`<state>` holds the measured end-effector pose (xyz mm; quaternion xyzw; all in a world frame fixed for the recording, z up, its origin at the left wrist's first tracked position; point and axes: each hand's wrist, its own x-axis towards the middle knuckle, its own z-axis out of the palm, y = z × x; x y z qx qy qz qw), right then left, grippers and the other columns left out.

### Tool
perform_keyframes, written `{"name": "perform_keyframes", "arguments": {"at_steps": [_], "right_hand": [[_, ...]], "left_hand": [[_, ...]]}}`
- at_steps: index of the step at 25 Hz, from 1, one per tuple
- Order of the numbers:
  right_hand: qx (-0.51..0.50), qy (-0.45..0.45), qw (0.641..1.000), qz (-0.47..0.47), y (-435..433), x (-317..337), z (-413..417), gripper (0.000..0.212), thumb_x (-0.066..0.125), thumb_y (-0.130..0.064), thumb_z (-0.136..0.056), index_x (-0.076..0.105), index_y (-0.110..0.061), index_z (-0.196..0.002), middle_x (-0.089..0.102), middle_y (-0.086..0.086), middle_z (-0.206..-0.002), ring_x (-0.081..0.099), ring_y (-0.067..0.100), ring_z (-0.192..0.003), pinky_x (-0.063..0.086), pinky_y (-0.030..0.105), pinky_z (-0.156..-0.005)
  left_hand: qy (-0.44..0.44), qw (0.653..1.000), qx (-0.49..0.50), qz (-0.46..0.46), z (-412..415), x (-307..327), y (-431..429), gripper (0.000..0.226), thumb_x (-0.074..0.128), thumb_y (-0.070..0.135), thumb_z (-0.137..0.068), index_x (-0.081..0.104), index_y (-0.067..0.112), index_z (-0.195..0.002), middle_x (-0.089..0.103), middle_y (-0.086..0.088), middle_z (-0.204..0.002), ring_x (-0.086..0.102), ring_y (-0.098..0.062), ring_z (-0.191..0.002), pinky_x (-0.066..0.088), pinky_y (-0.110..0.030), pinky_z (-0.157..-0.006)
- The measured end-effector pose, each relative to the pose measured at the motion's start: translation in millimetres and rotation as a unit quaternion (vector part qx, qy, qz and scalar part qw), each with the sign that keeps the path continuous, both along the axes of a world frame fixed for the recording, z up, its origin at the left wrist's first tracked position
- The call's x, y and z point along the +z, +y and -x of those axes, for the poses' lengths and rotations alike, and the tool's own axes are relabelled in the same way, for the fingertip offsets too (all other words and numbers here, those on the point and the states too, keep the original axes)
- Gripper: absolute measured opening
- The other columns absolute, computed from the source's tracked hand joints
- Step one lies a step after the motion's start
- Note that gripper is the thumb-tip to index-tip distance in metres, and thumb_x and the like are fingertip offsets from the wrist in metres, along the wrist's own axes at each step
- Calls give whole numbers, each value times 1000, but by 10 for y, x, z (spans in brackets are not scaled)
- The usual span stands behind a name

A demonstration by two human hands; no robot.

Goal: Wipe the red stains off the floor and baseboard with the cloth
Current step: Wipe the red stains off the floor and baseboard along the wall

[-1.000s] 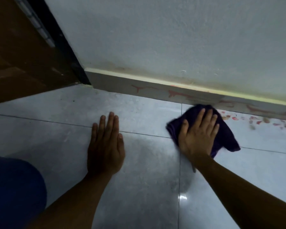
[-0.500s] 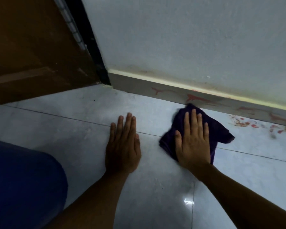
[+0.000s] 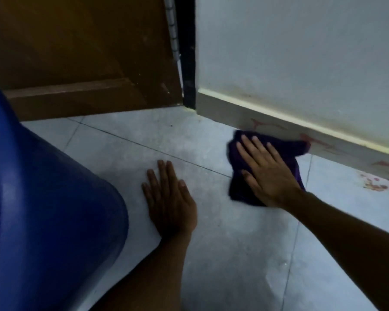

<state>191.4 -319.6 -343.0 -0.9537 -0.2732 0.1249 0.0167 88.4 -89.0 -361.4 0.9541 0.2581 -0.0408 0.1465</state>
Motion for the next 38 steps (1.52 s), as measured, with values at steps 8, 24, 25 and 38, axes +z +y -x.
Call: {"name": "perform_keyframes", "arguments": {"at_steps": [8,24,25,38], "right_hand": [[160,-13,987,-6,347,-68,212,71,31,-47,-99,7,-27,-163,2,-1,-172,0,25,-158,0,50,-127],[-69,-35,995,-57,-634,-97,842,66,33,-48,-104,8,-31,-162,8,-2,-172,5,20,-158,6,46,-128],[-125,-45,990,-56,-848,-69,719,65,33,-46,-103,11,-30,-162,11,-2,-171,8,20,-158,9,46,-127],[-545,-73,834,-44,-1537,-56,766,68,23,-45,-103,10,-14,-162,9,13,-170,5,32,-157,8,51,-127]], "left_hand": [[-24,1000,-4,-14,16,-37,12,60,20,35,-109,15,18,-166,10,-1,-177,8,-30,-164,9,-52,-134],[-18,939,-342,18,-376,140,-803,63,15,33,-106,17,10,-165,16,-10,-175,10,-30,-164,11,-51,-134],[-20,930,-367,29,-381,133,-954,63,16,33,-107,18,10,-165,16,-10,-175,9,-29,-164,11,-50,-134],[-86,892,-443,-13,-341,-124,-1920,61,24,38,-110,18,14,-166,16,-7,-176,8,-28,-165,17,-55,-132]]}}
